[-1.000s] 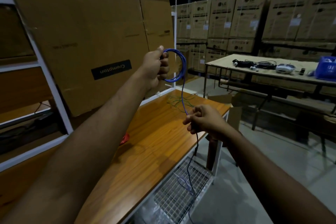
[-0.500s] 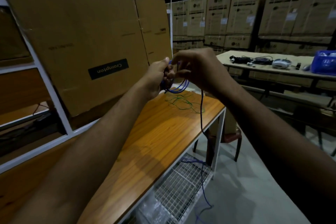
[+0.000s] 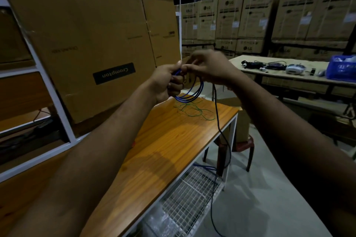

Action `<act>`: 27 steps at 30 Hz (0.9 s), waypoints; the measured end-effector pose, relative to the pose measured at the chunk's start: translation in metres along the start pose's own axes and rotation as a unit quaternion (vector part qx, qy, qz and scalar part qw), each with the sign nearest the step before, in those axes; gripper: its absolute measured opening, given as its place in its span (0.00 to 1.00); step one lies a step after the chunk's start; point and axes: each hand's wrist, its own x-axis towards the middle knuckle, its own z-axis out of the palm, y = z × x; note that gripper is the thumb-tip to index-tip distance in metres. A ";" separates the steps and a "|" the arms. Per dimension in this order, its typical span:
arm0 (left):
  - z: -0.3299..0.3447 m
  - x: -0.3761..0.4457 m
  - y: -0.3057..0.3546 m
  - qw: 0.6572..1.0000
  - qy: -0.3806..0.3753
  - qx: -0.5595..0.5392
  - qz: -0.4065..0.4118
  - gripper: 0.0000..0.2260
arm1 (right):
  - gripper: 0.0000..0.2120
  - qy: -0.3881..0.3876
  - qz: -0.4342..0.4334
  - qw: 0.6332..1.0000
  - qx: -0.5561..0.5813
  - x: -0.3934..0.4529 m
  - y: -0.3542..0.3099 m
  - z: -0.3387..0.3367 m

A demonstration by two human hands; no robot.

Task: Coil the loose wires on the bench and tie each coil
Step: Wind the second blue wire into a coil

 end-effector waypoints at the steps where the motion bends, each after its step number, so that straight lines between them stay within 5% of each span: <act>1: 0.001 0.000 0.001 1.000 0.000 0.001 0.001 0.18 | 0.16 -0.028 0.007 1.000 0.000 -0.003 0.002 0.004; 5: 0.002 0.001 -0.001 1.000 0.000 -0.008 -0.002 0.19 | 0.17 -0.005 0.027 0.993 0.116 -0.013 0.011 0.022; 12: 0.002 0.000 -0.009 0.997 -0.010 0.077 -0.005 0.17 | 0.23 -0.068 0.140 0.923 0.353 -0.025 0.013 0.025; 17: -0.004 0.005 -0.007 0.999 0.033 -0.022 0.010 0.18 | 0.29 -0.071 0.195 0.869 0.450 -0.046 0.033 0.050; 23: -0.020 0.010 0.015 0.993 0.065 -0.086 0.045 0.19 | 0.19 -0.174 0.202 0.825 0.499 -0.100 0.081 0.111; 27: -0.025 0.018 0.011 0.991 0.082 -0.099 0.047 0.18 | 0.17 -0.105 0.223 0.783 0.571 -0.114 0.073 0.129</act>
